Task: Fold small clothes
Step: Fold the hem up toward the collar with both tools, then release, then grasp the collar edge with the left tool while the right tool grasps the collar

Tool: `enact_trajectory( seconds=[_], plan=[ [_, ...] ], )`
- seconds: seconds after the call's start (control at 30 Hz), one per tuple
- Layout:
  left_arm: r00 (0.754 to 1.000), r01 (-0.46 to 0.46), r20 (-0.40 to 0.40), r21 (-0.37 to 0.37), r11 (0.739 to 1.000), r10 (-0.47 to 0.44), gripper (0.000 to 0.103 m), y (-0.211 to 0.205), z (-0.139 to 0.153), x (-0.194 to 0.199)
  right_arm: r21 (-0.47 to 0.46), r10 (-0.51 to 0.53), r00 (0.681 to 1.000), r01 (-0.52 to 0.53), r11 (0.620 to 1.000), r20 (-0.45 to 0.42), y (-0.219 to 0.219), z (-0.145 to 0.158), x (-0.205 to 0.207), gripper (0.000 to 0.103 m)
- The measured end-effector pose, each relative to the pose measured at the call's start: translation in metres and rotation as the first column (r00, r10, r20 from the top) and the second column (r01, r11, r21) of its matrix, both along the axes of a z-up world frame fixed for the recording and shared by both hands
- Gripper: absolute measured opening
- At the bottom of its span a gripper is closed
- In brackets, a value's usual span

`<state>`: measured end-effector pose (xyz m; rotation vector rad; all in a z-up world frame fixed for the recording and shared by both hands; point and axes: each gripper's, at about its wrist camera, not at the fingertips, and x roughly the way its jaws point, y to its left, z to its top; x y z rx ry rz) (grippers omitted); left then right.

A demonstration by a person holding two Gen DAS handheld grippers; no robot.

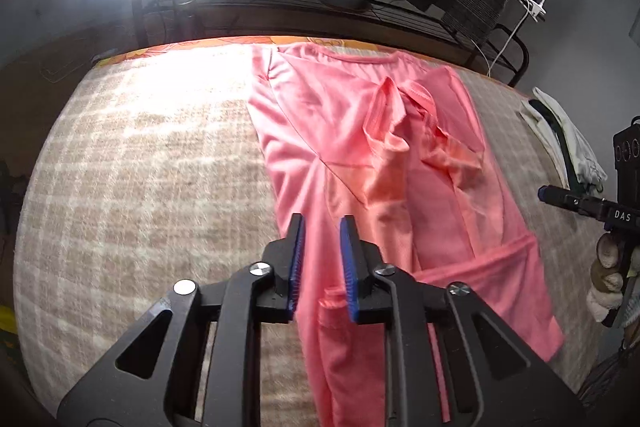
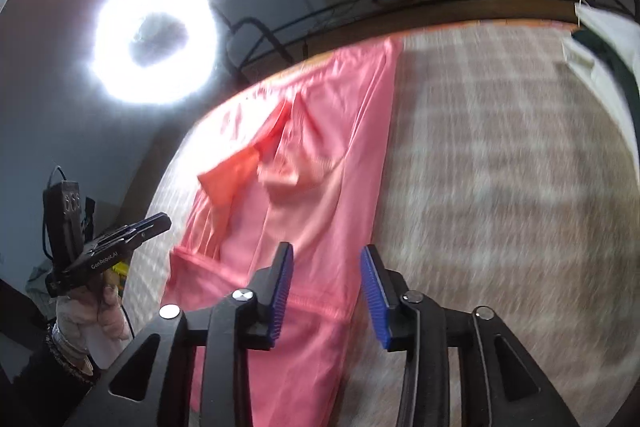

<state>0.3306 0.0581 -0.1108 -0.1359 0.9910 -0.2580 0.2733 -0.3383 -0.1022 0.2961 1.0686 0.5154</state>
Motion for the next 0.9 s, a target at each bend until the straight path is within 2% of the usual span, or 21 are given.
enact_trajectory(
  seconds=[0.03,0.1,0.3,0.43,0.53,0.7,0.9],
  plan=[
    [1.000,-0.007,-0.004,-0.009,1.000,0.007,0.030,0.005,-0.001,0.006,-0.008,-0.004,1.000,0.004,1.000,0.012,-0.003,0.002,0.008,0.043],
    [1.000,-0.021,-0.007,-0.021,1.000,0.021,0.033,0.009,-0.004,0.022,-0.012,-0.014,1.000,0.014,1.000,0.018,-0.008,0.002,0.024,0.043],
    [0.998,-0.047,-0.039,-0.045,0.998,0.045,0.038,0.027,-0.016,0.085,0.008,-0.031,1.000,0.031,0.999,0.000,-0.014,-0.012,0.080,0.046],
    [0.995,-0.094,-0.048,-0.072,0.993,0.091,0.039,0.038,-0.025,0.132,-0.019,-0.029,1.000,0.029,0.999,0.002,-0.011,-0.021,0.122,0.047],
    [0.993,-0.107,-0.065,-0.067,0.992,0.102,0.039,0.039,-0.037,0.161,-0.006,-0.024,1.000,0.024,1.000,-0.002,-0.007,-0.025,0.149,0.047],
    [0.993,-0.102,-0.065,-0.048,0.994,0.098,0.039,0.032,-0.051,0.193,-0.051,-0.017,1.000,0.018,0.999,0.015,0.003,-0.030,0.181,0.046],
    [0.997,-0.073,-0.025,-0.036,0.997,0.072,0.041,0.016,-0.054,0.209,-0.054,0.022,0.999,-0.019,0.998,0.044,0.017,-0.035,0.207,0.046]
  ],
)
